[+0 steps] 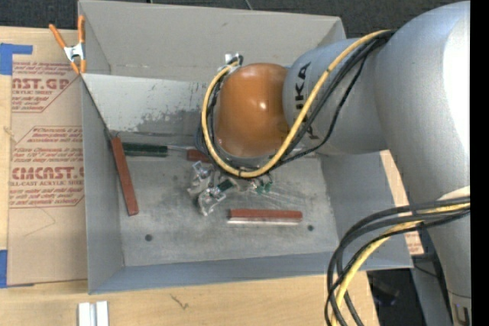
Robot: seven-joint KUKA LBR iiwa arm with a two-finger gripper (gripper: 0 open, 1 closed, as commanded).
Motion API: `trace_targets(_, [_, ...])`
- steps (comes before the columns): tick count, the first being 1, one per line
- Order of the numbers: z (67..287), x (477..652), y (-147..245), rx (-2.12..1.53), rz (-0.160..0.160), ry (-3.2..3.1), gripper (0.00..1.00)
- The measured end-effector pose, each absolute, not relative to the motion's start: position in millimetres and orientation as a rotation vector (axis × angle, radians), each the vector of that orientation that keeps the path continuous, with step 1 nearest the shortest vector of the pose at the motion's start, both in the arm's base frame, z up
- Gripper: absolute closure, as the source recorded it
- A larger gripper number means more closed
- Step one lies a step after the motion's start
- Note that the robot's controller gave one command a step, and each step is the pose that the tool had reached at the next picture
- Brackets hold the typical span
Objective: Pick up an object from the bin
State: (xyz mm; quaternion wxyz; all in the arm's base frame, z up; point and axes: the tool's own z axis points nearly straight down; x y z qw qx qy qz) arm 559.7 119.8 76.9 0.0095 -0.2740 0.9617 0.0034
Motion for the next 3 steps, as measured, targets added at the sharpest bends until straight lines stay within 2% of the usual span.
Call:
trace_targets(1, [229.3,573.6,106.5,-0.834,0.001,3.023,1.00])
trace_targets(2, [228.2,572.9,106.2,-0.834,0.003,3.026,0.00])
trace_targets(3, [228.2,572.9,106.2,-0.833,0.003,3.026,0.00])
